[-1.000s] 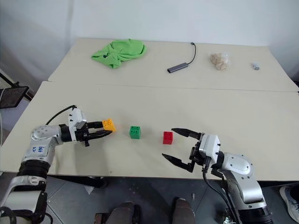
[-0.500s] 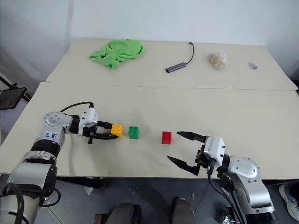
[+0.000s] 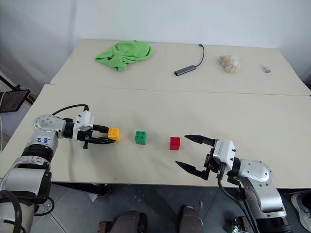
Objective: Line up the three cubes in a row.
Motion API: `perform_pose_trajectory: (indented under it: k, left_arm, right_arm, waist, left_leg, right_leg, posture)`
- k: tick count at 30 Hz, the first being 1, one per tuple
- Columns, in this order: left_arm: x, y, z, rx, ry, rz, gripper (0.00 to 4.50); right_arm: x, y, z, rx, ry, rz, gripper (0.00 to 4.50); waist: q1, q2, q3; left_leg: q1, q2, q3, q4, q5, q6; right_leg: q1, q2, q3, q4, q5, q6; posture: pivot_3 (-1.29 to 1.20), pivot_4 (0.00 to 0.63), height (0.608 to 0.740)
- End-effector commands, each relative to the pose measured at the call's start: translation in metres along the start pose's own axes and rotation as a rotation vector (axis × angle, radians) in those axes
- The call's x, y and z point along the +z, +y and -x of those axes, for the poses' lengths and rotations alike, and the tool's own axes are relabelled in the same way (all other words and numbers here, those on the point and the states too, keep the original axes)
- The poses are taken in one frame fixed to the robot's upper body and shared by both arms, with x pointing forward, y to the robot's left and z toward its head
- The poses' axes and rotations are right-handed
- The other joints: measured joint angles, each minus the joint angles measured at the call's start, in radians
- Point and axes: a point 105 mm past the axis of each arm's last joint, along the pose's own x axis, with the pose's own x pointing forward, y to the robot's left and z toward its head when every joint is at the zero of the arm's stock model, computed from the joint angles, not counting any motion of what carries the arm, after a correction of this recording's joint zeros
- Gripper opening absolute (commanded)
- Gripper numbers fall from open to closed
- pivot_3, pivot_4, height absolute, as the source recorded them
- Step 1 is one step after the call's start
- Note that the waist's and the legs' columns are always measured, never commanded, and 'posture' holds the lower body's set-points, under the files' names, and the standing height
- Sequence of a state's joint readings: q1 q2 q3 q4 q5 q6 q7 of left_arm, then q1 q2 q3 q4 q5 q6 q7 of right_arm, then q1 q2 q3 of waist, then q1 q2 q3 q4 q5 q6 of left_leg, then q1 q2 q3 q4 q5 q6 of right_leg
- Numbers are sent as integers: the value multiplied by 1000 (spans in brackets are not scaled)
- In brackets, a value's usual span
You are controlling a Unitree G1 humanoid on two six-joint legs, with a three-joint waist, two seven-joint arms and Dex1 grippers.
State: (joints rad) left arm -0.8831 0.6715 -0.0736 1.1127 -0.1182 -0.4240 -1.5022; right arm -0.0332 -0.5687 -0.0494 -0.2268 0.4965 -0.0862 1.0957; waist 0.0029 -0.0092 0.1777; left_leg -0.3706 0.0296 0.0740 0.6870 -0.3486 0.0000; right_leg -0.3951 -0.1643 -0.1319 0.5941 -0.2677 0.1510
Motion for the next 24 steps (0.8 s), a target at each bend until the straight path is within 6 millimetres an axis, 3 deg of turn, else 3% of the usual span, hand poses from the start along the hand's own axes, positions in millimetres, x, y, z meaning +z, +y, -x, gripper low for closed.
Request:
perform_pose_trajectory:
  k: [1, 2, 3, 6, 10, 17, 24]
  left_arm:
    - [-2, -14, 4, -117, 15, 7, 1479]
    - [-5, -15, 4, -123, 28, 20, 1479]
    - [-4, -15, 4, -120, 23, 18, 2224]
    - [-1, -12, 11, -84, -11, 37, 3038]
    - [2, -12, 34, -15, -37, 40, 4306]
    - [11, -14, 83, 192, -39, 17, 4306]
    - [28, -9, 96, 307, -100, 7, 4306]
  right_arm:
    - [7, -5, 4, -7, -15, 29, 4500]
    - [6, -5, 4, -6, -14, 28, 4500]
    - [6, -5, 4, -5, -15, 27, 4500]
    - [6, -8, 6, 16, -11, 26, 4500]
    - [12, -20, 8, 71, -1, 45, 4500]
    - [26, -56, 19, 164, 90, 106, 4500]
    - [26, -71, 24, 175, 77, 110, 4500]
  waist:
    - [-2, 0, 0]
    - [-2, 0, 0]
    - [-2, 0, 0]
    - [-4, 0, 0]
    - [-8, 0, 0]
    - [-8, 1, 1]
    - [6, 1, 1]
  left_leg:
    - [0, 0, 0, 0, 0, 0]
    - [0, 0, 0, 0, 0, 0]
    - [0, 0, 0, 0, 0, 0]
    - [0, 0, 0, 0, 0, 0]
    - [0, 0, 0, 0, 0, 0]
    - [0, 1, 0, 0, 0, 0]
    - [0, 1, 0, 1, 0, 0]
  right_leg:
    - [0, 0, 0, 0, 0, 0]
    - [0, 0, 0, 0, 0, 0]
    - [0, 0, 0, 0, 0, 0]
    - [0, 0, 0, 0, 0, 0]
    - [0, 0, 0, 0, 0, 0]
    - [-1, 0, 0, 0, 0, 0]
    - [0, 0, 0, 0, 0, 0]
  posture:
    - [0, 150, 740]
    - [0, 150, 740]
    - [0, 150, 740]
    - [0, 150, 740]
    - [0, 150, 740]
    - [0, 150, 740]
    - [0, 150, 740]
